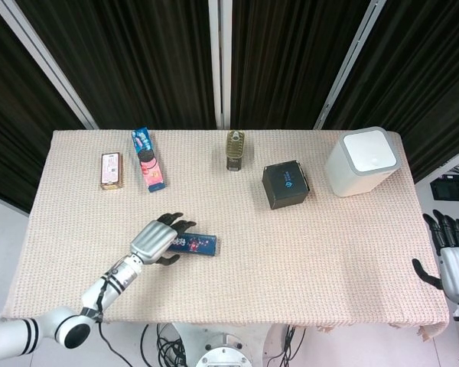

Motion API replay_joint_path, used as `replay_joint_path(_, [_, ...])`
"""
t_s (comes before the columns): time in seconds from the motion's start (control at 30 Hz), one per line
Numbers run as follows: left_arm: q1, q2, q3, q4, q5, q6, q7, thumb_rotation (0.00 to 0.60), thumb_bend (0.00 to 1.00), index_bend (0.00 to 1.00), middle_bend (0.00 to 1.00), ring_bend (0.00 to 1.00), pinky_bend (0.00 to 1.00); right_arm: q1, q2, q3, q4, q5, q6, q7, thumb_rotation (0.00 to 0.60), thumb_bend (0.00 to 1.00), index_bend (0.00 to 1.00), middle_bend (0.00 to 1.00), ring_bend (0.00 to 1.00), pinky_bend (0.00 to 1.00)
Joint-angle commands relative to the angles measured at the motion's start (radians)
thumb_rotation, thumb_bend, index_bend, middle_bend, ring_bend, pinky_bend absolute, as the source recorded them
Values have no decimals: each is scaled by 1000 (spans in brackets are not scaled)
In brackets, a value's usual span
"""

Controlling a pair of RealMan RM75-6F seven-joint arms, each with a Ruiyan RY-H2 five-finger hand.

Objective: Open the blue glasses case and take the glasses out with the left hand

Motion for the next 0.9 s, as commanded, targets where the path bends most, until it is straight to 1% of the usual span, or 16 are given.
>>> replay_joint_path(0.03, [-6,-8,3,10,-6,1,-5,600,313,144,223,69,166,0,-1,0,3,1,-3,3,600,242,0,0,0,0])
replay_joint_path(0.47, [-29,-28,16,44,-24,-5,-11,600,327,145,240,69,166,2,-5,0,16,8,-12,11,600,244,0,0,0,0])
replay_joint_path(0.9, [-43,-33,21,53,-47,-4,-15,600,336,150,264,69,166,5,-9,0,19,11,-19,10,600,246,0,0,0,0])
